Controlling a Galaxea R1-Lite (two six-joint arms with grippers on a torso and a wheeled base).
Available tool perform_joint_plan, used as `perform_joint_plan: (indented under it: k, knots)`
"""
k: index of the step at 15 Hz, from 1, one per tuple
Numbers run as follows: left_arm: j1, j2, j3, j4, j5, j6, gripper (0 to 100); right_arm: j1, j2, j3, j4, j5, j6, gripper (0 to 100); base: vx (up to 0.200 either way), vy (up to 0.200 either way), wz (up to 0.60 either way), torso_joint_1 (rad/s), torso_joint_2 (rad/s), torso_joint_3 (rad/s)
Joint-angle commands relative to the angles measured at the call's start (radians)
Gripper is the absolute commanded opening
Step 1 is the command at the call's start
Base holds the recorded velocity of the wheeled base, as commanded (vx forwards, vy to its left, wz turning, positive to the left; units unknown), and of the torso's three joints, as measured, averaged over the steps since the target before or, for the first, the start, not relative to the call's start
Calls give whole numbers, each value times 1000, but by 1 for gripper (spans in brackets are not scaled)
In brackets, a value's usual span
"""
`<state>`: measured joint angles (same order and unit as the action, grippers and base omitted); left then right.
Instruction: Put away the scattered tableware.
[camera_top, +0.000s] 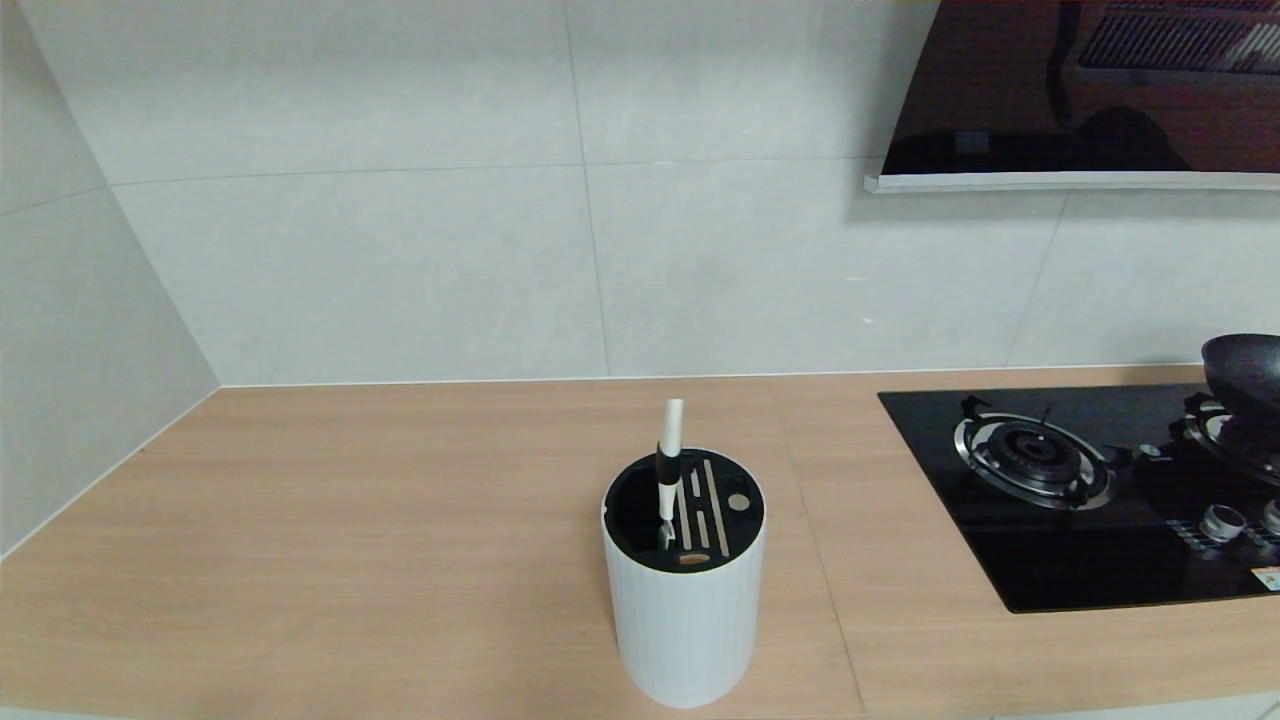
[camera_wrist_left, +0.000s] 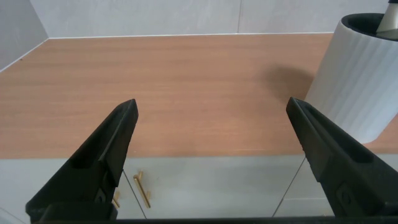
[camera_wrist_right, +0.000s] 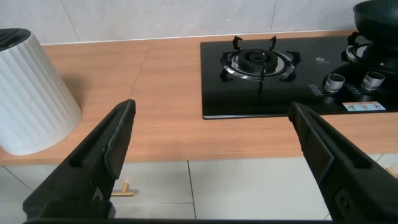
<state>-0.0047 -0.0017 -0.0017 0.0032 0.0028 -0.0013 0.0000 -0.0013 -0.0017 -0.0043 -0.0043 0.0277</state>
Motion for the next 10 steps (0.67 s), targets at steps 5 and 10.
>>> perform_joint_plan:
  k: [5,10]
  knots:
    - [0,2,0,0,0,0,100,0,1,0,0,0,0,100,0,0,0,0,0,0]
    - [0,2,0,0,0,0,100,0,1,0,0,1,-2,100,0,0,0,0,0,0]
